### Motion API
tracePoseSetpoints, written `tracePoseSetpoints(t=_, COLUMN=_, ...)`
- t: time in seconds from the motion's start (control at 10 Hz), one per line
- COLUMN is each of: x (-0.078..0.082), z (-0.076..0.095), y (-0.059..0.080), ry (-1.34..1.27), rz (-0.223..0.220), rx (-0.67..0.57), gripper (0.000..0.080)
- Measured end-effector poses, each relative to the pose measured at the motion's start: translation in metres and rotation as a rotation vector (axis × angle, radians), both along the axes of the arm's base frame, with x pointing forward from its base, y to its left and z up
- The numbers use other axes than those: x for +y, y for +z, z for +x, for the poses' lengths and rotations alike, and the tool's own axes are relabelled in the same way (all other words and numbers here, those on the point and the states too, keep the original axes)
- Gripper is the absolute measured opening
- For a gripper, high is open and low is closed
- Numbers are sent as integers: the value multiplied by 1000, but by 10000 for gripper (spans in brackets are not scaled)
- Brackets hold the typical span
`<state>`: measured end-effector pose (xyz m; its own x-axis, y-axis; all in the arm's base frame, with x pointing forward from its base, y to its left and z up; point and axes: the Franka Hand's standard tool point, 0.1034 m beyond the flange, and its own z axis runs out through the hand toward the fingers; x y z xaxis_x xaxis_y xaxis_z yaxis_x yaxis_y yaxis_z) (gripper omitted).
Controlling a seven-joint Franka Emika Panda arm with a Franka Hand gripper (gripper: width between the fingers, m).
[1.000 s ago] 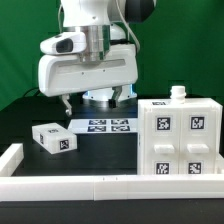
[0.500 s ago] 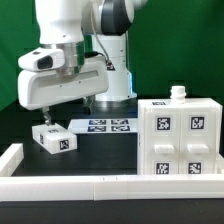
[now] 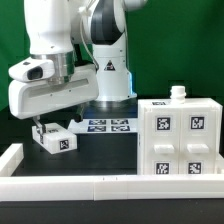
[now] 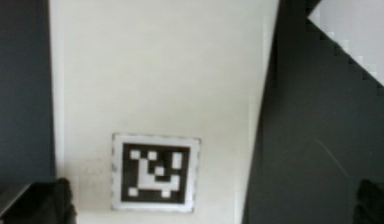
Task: Assemble cabinet
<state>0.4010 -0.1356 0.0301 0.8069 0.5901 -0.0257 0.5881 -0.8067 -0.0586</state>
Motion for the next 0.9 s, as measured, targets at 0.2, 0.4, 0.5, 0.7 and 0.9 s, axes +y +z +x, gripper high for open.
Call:
tracePoseSetpoints(t=0.2, x=-4, z=2, y=-2, ry=-3, rz=-9, rx=-18, gripper=796)
tracePoseSetpoints(t=0.4, x=-8, z=7, y=-3, ry=-7, rz=-19, rx=-40, gripper=796)
tracePoseSetpoints(t=0.5, x=-12, z=11, y=-4, ry=-12, rz=-23, rx=-47, gripper=796)
tracePoseSetpoints(t=0.7, x=-16, z=18, y=-2, ry=-16, rz=-25, rx=-50, gripper=796)
tracePoseSetpoints(t=0.9, x=-15, z=20, y=-1, ry=-14, rz=-25, rx=-52, gripper=796)
